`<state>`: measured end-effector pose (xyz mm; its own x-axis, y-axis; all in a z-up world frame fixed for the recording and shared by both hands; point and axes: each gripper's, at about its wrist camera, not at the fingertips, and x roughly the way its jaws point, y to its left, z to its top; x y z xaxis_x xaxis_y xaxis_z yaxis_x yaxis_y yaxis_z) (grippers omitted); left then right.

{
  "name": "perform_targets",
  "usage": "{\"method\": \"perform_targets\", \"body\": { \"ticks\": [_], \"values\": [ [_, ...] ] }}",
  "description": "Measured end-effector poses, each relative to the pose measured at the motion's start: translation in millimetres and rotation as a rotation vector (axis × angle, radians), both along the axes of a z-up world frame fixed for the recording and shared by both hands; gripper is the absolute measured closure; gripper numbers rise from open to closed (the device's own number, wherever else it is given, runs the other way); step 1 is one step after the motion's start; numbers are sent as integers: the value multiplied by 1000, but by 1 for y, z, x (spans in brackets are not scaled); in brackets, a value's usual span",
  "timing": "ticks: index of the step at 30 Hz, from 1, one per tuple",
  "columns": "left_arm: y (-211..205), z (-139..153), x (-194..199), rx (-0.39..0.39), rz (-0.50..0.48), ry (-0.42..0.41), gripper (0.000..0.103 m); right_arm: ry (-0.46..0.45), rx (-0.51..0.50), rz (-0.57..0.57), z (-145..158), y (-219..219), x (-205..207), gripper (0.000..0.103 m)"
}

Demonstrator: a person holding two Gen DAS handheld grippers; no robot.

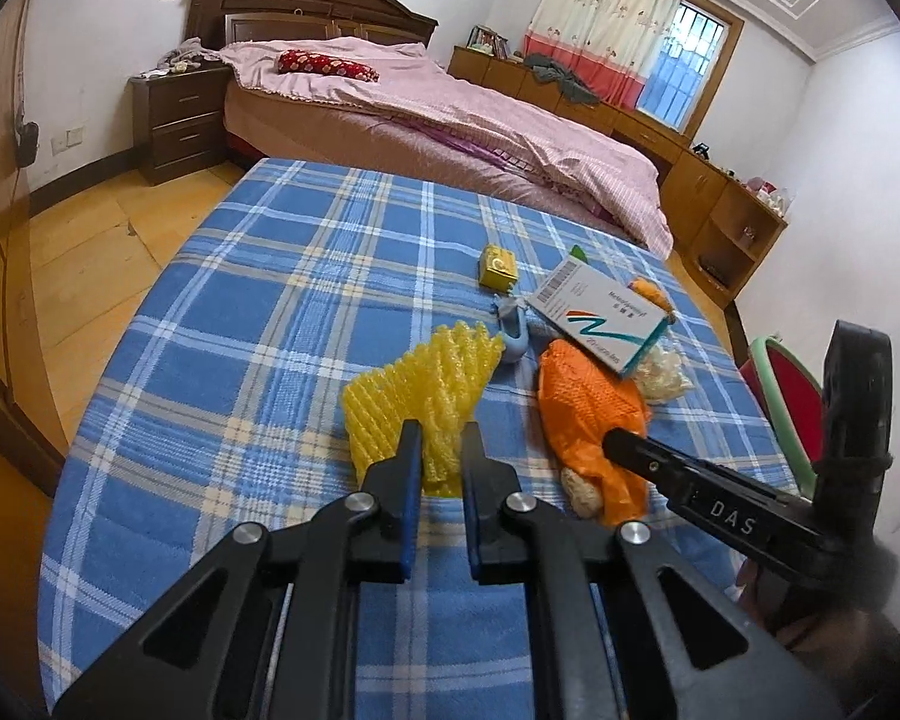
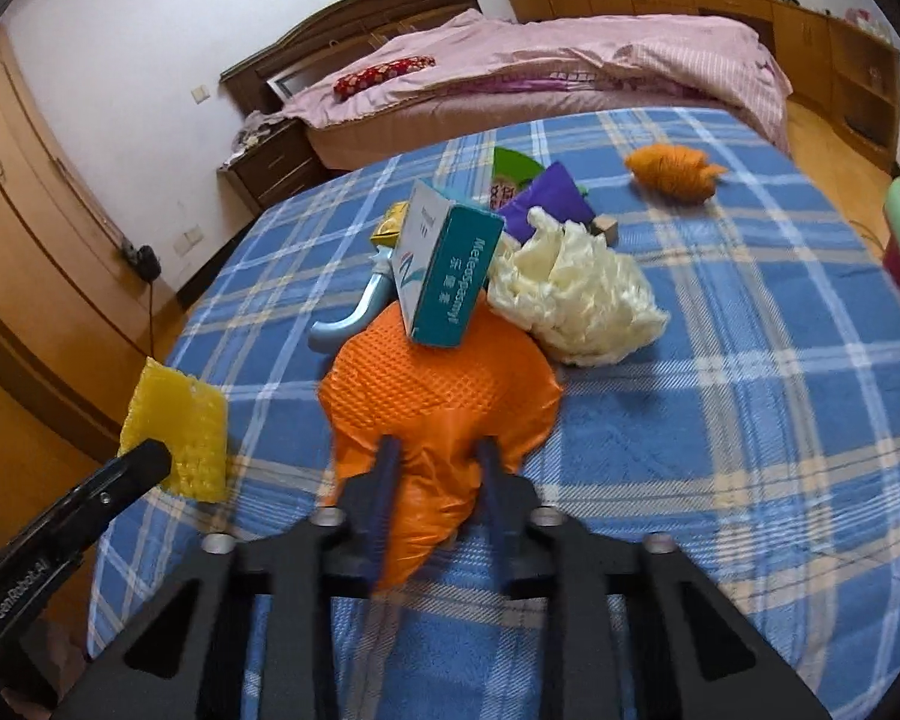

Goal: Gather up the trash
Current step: 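Grasp the second yellow foam net with the left tool while the right tool grasps the orange mesh bag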

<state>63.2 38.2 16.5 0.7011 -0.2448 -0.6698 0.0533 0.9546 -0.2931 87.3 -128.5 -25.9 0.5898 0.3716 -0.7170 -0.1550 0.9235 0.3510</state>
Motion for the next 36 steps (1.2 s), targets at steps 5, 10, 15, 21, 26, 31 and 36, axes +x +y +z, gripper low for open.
{"method": "perform_targets", "body": {
  "ticks": [5, 10, 15, 21, 26, 31, 36],
  "values": [
    [-1, 9, -9, -7, -6, -27, 92, -64, 12, -4, 15, -5, -22, 101],
    [-8, 18, -20, -9, -22, -45, 92, -134, 39, -7, 35, -15, -51, 102],
    [-9, 25, -26, -9, -18, -48, 92, -128, 61, -45, 41, -23, -54, 98],
    [0, 31, -30, -16, -8, -50, 92, -83, 63, -84, 38, -22, -46, 67],
    [5, 29, -28, -23, 0, -64, 92, -49, 41, -85, 31, -19, -30, 50],
    [11, 21, -25, -35, 16, -53, 92, -72, 16, -99, 25, -15, -14, 25],
    [20, 15, -24, -50, 36, -49, 92, -66, -38, -41, 20, 5, 1, 25]
  ]
}}
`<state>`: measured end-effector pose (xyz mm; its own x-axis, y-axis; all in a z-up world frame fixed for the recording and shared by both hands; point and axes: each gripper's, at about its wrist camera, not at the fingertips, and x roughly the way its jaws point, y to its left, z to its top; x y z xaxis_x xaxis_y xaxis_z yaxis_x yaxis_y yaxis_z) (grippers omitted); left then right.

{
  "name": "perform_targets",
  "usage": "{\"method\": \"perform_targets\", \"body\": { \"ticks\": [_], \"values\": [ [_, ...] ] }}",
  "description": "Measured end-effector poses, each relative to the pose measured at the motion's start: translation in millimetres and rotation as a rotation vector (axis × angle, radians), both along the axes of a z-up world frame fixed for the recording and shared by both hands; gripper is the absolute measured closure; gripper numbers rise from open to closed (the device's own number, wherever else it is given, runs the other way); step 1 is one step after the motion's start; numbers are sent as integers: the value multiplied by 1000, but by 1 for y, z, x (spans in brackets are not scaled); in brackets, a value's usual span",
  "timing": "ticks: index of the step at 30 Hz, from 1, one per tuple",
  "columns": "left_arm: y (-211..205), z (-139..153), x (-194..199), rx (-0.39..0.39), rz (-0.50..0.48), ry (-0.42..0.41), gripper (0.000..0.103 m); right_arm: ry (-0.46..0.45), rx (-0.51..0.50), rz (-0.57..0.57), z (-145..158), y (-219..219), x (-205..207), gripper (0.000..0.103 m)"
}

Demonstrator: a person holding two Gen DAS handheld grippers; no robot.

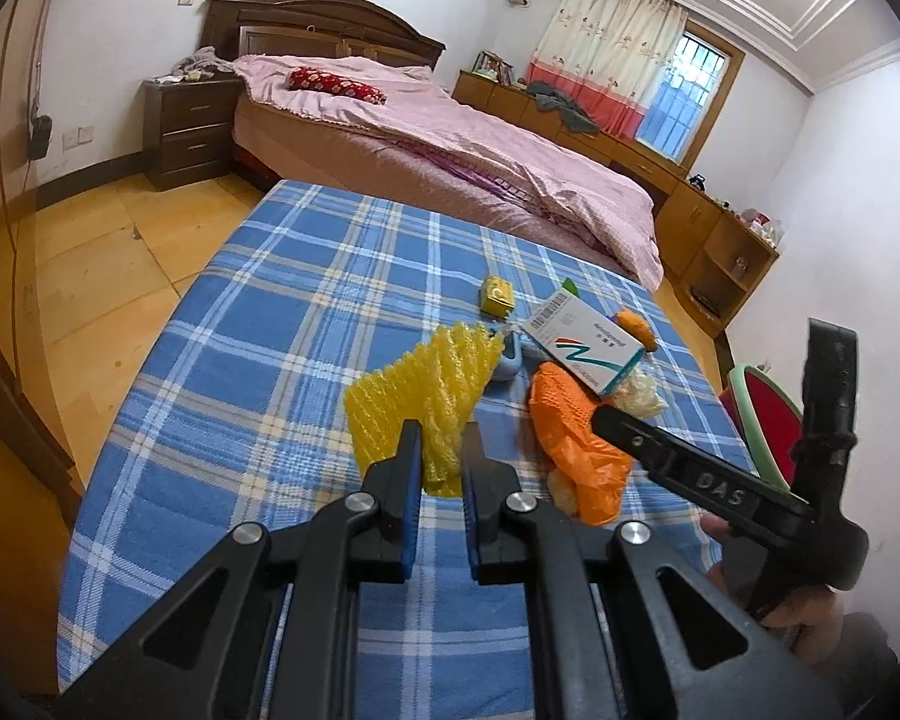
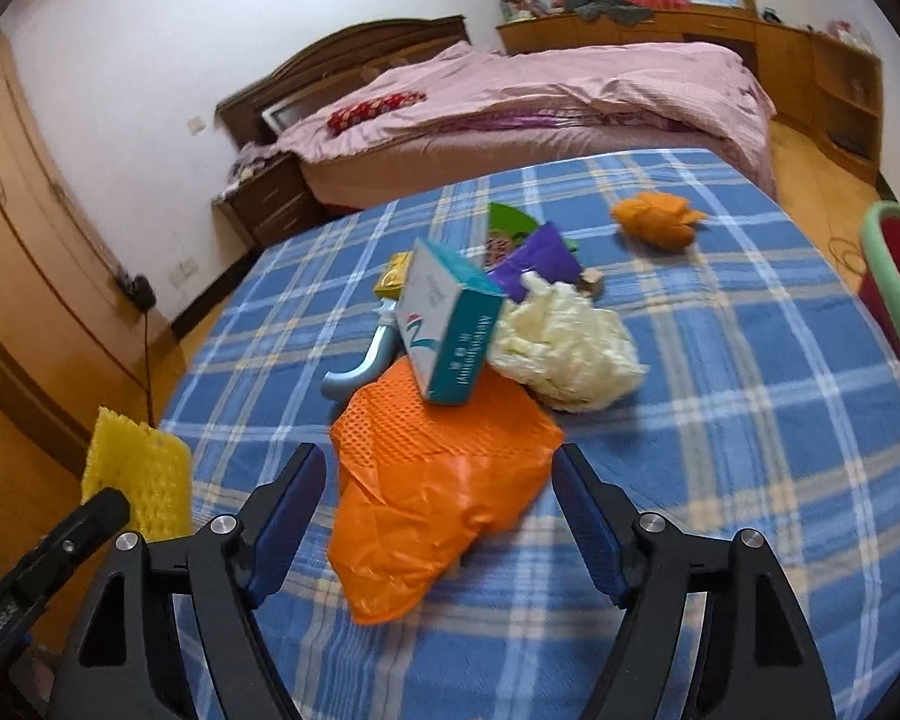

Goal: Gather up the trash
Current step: 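Grasp the second yellow foam net with the left tool while the right tool grasps the orange mesh bag, then carry both items over the red bucket and open both tools to release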

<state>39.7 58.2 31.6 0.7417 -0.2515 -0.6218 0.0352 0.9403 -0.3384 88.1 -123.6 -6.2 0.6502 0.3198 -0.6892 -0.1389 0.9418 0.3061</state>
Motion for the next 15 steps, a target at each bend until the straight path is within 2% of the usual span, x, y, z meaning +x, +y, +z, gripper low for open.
{"method": "perform_targets", "body": {
  "ticks": [4, 6, 7, 9, 11, 15],
  "values": [
    [4, -3, -1, -6, 11, -4, 92, 33, -36, 13, -8, 12, 9, 25],
    [5, -3, 0, -11, 12, -3, 92, 63, -12, 19, -13, 12, 13, 46],
    [5, -4, 0, -10, 11, -2, 92, 71, -13, 24, -14, 13, 13, 66],
    [4, -4, 0, -10, 7, -1, 92, 67, -38, 27, -14, 15, 12, 75],
    [4, -3, -1, -12, 3, -2, 92, 49, -27, 31, -11, 13, 7, 91],
    [0, 1, -4, -13, -7, -14, 92, -27, -12, 64, 7, 9, -12, 95]
  ]
}}
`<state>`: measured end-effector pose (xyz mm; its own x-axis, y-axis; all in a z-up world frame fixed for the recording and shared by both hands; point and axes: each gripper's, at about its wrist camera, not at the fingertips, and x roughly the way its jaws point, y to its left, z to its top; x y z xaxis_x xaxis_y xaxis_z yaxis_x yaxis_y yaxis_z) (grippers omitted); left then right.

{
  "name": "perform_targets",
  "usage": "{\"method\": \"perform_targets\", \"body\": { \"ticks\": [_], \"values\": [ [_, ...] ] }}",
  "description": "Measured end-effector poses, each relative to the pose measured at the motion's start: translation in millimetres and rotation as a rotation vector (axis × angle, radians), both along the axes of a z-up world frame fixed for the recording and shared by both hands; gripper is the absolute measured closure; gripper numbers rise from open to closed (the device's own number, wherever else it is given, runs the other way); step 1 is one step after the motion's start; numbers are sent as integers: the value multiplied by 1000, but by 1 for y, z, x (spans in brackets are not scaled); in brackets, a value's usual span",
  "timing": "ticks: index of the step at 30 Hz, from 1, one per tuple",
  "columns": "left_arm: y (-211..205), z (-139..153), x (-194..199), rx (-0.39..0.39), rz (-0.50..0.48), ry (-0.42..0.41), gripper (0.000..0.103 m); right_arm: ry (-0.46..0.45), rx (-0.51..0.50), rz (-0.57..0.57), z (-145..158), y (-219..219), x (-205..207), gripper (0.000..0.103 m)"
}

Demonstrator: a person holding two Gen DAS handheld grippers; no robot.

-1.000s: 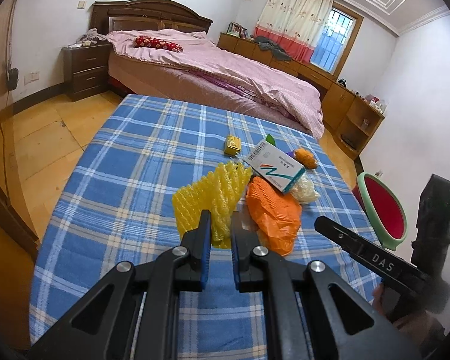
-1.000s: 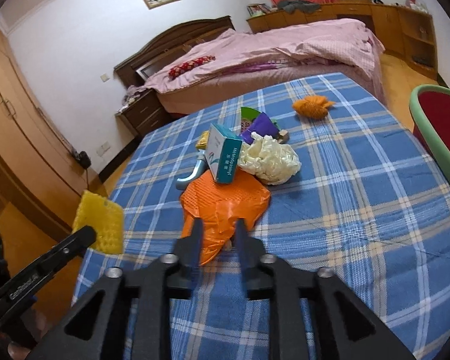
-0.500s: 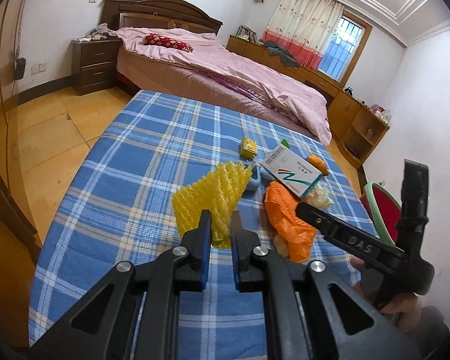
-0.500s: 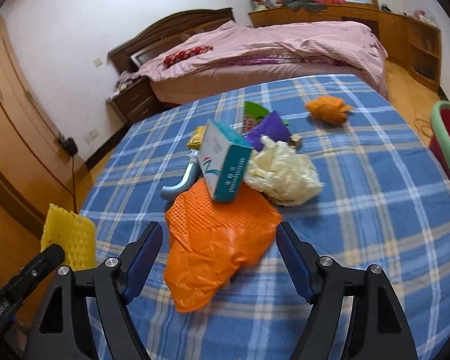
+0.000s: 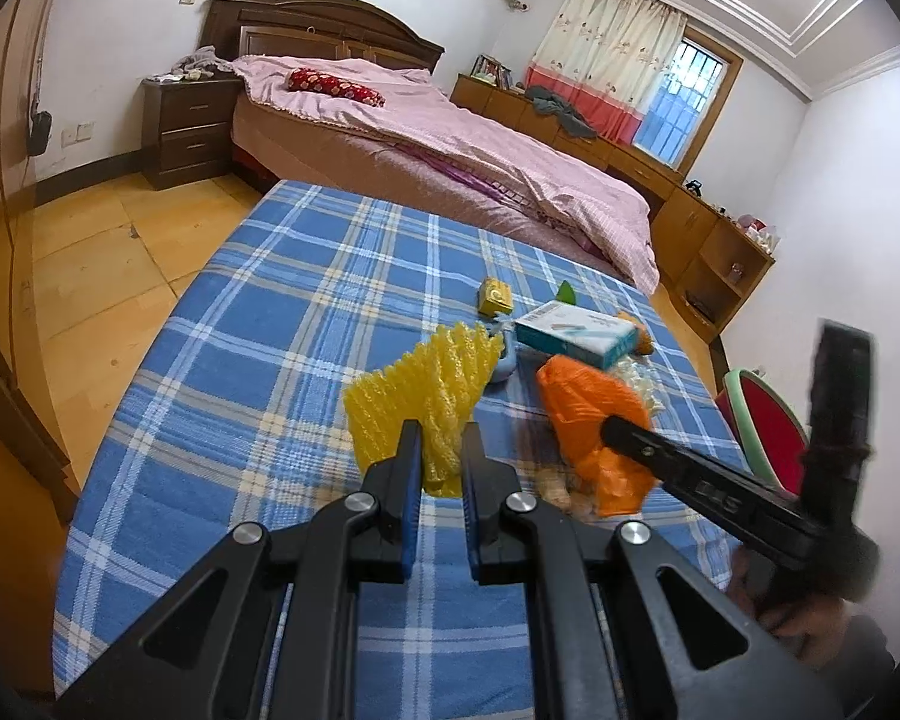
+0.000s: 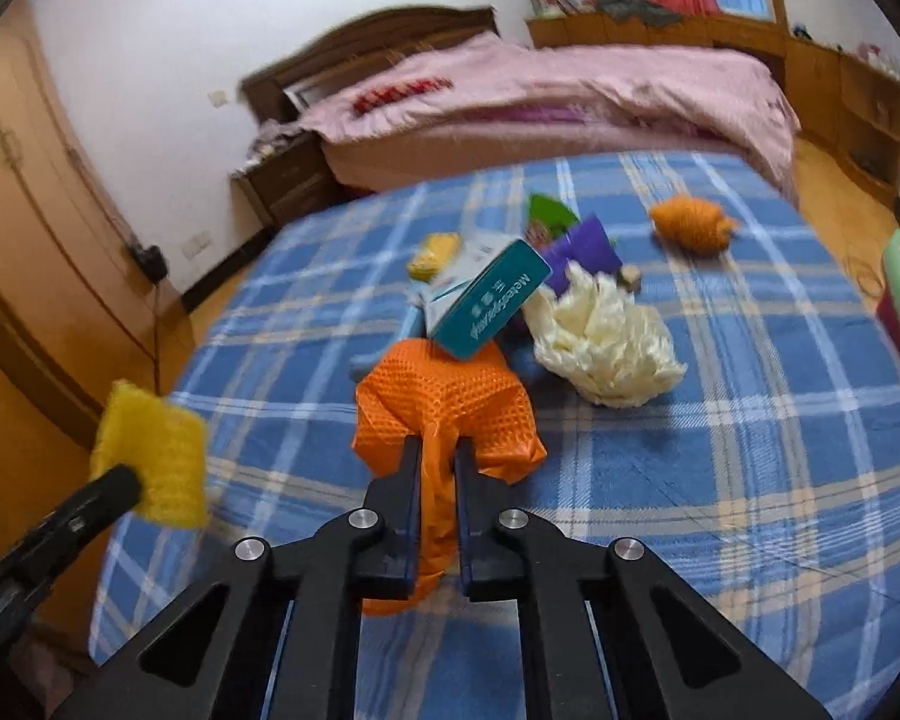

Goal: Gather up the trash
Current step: 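Carry both items over the red bucket and open both tools to release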

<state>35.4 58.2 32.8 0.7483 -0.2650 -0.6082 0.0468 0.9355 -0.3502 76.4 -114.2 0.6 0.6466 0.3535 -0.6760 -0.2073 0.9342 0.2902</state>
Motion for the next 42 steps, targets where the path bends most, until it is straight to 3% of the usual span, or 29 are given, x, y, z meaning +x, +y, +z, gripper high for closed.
{"method": "perform_targets", "body": {
  "ticks": [8, 21, 34, 42],
  "values": [
    [-14, 18, -11, -5, -45, -36, 92, -118, 72, 4, 39, -22, -51, 95],
    [-59, 57, -22, -20, -190, -89, 92, -222, 117, -160, 74, -98, -105, 95],
    [-160, 70, 5, -12, -418, -77, 92, -280, 115, -326, 86, -168, -126, 95],
    [-242, 65, 31, 37, -546, -54, 92, -268, 112, -444, 75, -226, -127, 95]
  ]
}}
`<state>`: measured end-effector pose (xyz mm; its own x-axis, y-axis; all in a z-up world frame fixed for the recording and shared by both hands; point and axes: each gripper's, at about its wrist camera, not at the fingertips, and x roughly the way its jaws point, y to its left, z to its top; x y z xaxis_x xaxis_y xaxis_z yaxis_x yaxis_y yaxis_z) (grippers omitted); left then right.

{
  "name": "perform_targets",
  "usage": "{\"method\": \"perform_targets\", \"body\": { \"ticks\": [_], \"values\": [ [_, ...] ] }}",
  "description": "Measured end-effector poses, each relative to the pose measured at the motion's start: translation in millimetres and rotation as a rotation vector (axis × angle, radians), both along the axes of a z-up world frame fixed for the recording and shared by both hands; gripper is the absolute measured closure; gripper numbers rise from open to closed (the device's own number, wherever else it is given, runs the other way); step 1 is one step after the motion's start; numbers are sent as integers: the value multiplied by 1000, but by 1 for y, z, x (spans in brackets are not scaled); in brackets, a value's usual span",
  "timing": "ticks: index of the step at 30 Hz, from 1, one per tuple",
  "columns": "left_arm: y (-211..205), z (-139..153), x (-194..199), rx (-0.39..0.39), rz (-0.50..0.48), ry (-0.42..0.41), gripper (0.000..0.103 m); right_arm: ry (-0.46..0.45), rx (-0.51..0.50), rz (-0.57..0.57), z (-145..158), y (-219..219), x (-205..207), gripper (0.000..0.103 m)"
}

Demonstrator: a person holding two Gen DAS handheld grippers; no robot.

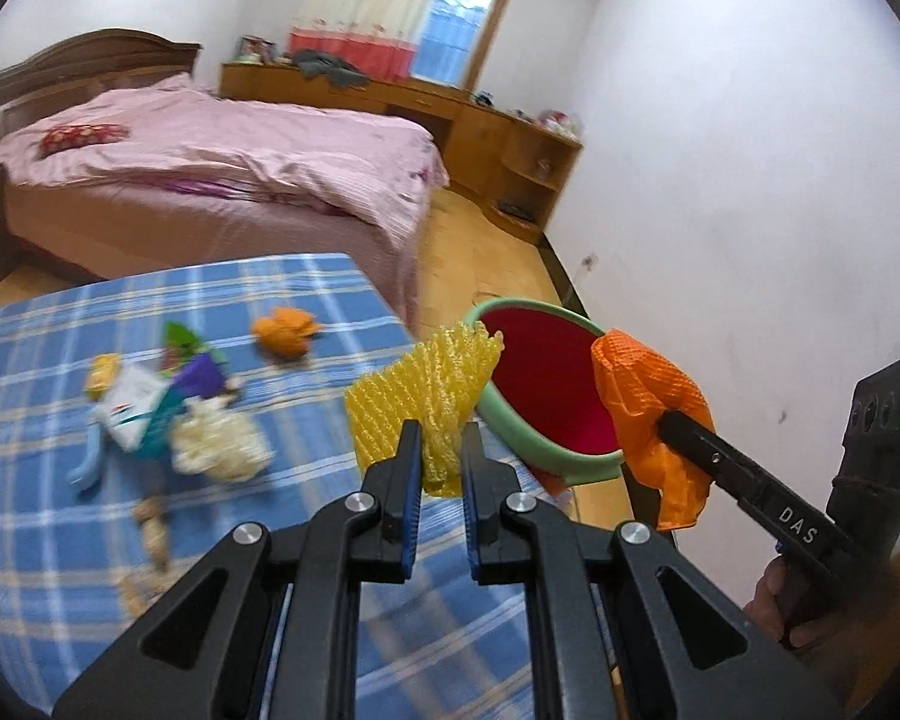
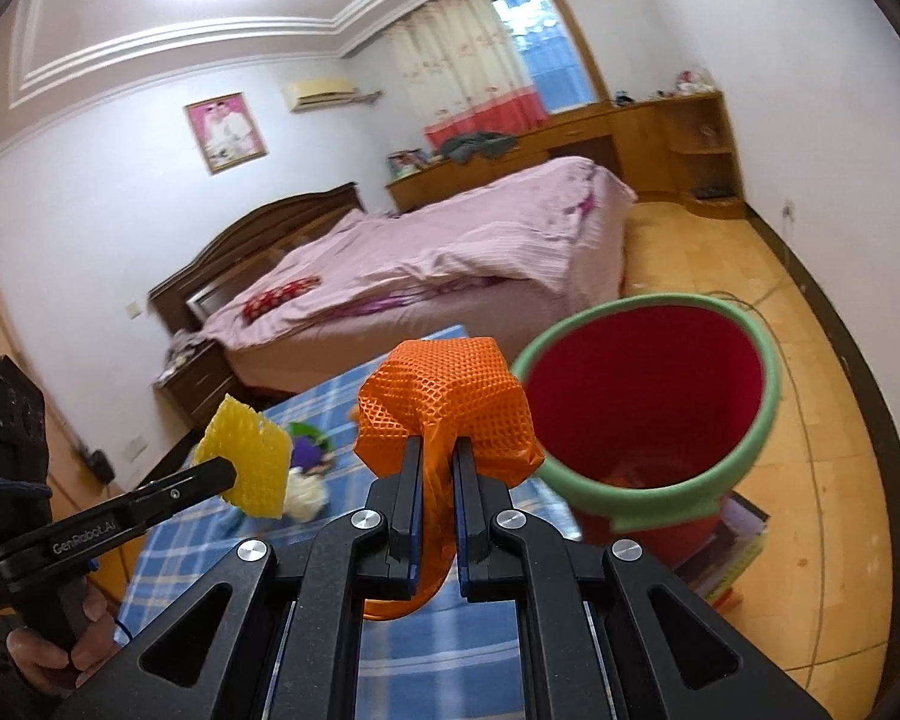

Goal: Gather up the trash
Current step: 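Carry both items over the red bucket and open both tools to release, then move both open tools back over the remaining trash on the bedspread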

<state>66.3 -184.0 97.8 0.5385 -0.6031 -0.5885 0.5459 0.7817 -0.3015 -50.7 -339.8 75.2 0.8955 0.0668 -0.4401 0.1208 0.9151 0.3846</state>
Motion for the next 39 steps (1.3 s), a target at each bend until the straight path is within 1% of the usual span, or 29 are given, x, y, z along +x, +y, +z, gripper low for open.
{"method": "perform_targets", "body": {
  "ticks": [9, 15, 19, 23, 25, 27, 28, 29, 30, 33, 35, 36, 39],
  "values": [
    [-84, -12, 28, 45, -100, 15, 92, 58, 37, -101, -26, -64, 17, 95],
    [-134, -30, 47, 78, -148, 48, 92, 102, 63, -132, -47, -96, 30, 95],
    [-158, -46, 56, 114, -157, 61, 92, 124, 82, -152, -60, -115, 39, 94],
    [-174, -57, 67, 130, -158, 79, 92, 143, 111, -180, -72, -130, 46, 92],
    [-179, -60, 71, 129, -152, 79, 91, 152, 111, -183, -74, -131, 49, 92],
    [-182, -62, 74, 135, -149, 86, 83, 161, 110, -189, -77, -135, 52, 89],
    [-182, -62, 73, 139, -142, 92, 73, 163, 115, -192, -78, -136, 53, 85],
    [-182, -63, 74, 139, -132, 92, 67, 163, 121, -193, -79, -137, 53, 81],
    [-182, -63, 74, 136, -123, 91, 65, 161, 125, -193, -80, -138, 53, 80],
    [-179, -65, 76, 130, -106, 110, 64, 151, 133, -181, -81, -139, 54, 74],
    [-178, -65, 78, 130, -99, 118, 64, 141, 141, -176, -81, -139, 52, 66],
    [-177, -64, 77, 132, -96, 118, 64, 133, 146, -178, -80, -140, 50, 64],
    [-172, -59, 73, 145, -89, 109, 64, 113, 153, -187, -76, -140, 44, 63]
  ]
}}
